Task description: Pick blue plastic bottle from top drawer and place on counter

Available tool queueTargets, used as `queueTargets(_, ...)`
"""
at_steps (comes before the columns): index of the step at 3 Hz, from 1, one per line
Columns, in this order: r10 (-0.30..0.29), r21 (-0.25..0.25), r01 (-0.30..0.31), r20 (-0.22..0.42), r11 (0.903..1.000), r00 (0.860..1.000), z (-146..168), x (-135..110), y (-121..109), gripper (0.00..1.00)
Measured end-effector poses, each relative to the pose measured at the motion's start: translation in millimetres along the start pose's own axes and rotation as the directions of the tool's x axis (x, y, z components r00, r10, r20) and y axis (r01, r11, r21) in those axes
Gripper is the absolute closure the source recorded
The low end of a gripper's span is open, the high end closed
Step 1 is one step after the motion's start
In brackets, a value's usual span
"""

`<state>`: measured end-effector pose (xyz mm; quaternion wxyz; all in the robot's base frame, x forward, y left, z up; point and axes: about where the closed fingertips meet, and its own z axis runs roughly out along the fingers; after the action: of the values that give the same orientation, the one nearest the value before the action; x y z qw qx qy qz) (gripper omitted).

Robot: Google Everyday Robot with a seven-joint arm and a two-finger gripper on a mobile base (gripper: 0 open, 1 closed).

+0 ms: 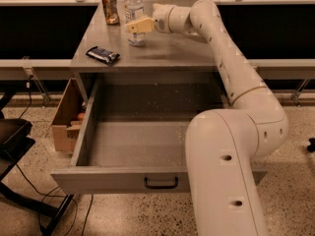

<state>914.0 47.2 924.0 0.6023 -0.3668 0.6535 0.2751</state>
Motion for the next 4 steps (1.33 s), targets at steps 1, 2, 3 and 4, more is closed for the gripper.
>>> queueTargets(1,-0.008,-0.036,0.008,-0.004,0.9993,1.000,3,0,9,0.00)
queueTargets(2,-0.126,-0.070,0.120,-0.080,0.9903,0.989,-18,-54,28,0.00)
queueTargets(3,-0.247,-0.054,0.241,-0.251,0.9691,0.936,-96,-109,30,0.00)
queueTargets(4,-0.265,-0.013,0.292,-0.455,0.9565,0.850,-192,-131,26,0.00)
